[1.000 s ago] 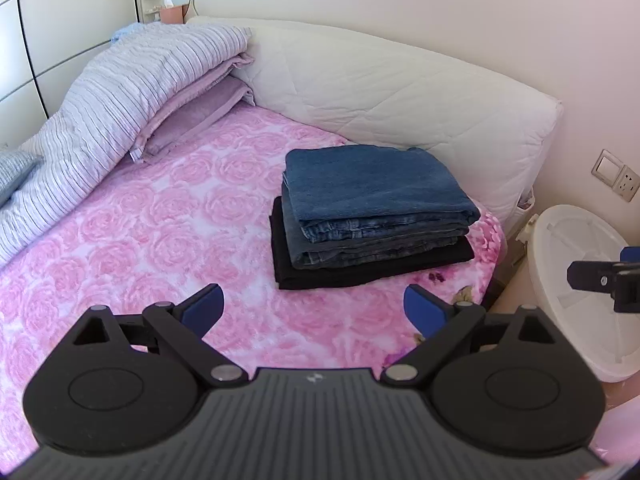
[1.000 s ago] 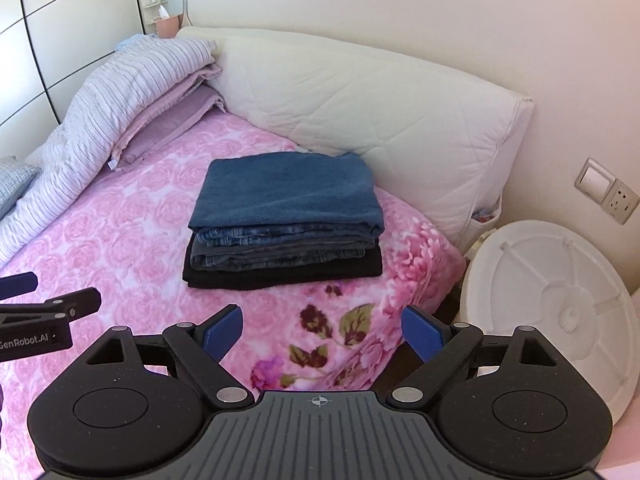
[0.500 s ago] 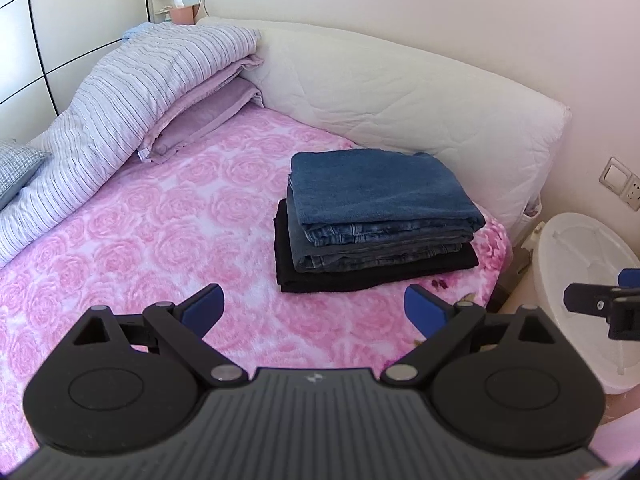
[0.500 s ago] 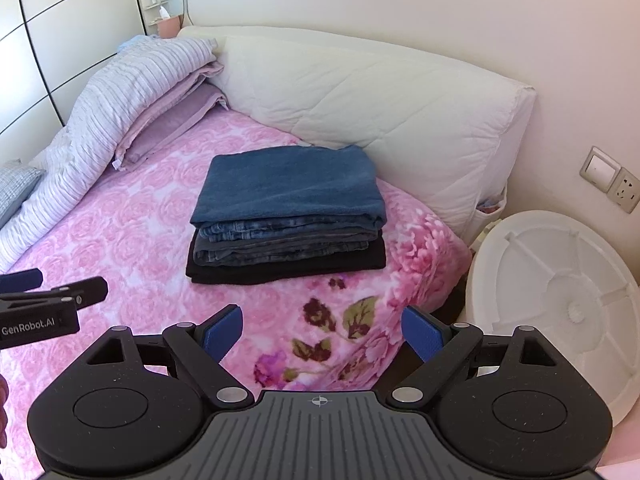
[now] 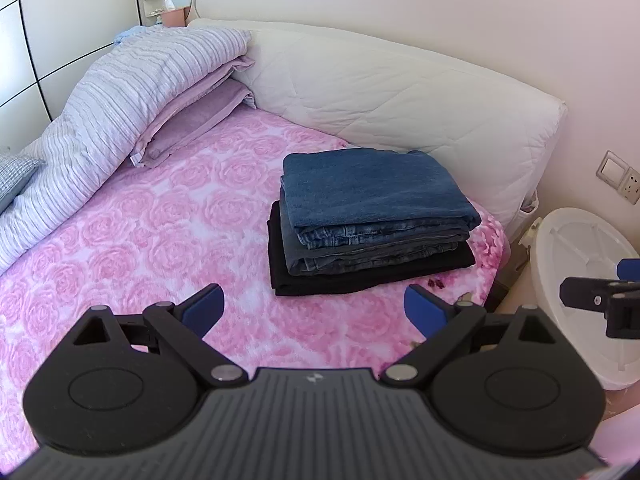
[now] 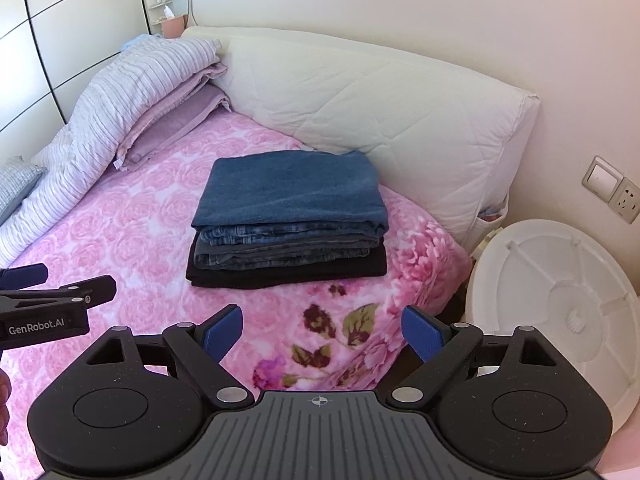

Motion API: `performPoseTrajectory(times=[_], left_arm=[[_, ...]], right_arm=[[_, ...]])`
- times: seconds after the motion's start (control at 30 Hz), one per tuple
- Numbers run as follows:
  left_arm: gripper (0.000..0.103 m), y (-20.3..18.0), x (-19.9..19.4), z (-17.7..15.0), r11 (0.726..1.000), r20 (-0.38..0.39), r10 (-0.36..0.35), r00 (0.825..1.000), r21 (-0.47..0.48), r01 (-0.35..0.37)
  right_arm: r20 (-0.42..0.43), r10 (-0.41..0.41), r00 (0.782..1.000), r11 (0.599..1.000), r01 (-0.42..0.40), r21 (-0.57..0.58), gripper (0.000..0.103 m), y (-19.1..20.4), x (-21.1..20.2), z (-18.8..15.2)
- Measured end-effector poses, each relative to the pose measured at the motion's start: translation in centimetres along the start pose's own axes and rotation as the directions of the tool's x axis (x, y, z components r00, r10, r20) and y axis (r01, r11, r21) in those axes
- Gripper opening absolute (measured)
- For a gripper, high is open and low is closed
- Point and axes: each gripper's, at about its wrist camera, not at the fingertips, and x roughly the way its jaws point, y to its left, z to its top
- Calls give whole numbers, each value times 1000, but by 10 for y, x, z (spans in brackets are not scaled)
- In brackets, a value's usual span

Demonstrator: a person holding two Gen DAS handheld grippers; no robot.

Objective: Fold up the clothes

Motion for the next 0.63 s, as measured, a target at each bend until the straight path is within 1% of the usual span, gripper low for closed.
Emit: performPoseTrajectory(times=[0.3, 0.5, 0.63], left_arm=[[95, -8, 5, 5, 1000, -3, -1, 1000, 18, 1], [95, -21, 7, 6, 999, -15, -9, 1000, 41, 10], [95, -27, 7, 5, 1000, -11, -13, 1000, 23, 14]], right_arm=[[-10, -4, 1000, 1000, 4, 6, 90, -4, 2, 2], [-4, -11, 1000, 1000, 11, 17, 90, -13, -1, 2], [-12, -7, 1000, 1000, 7, 16, 90, -20, 1, 3]])
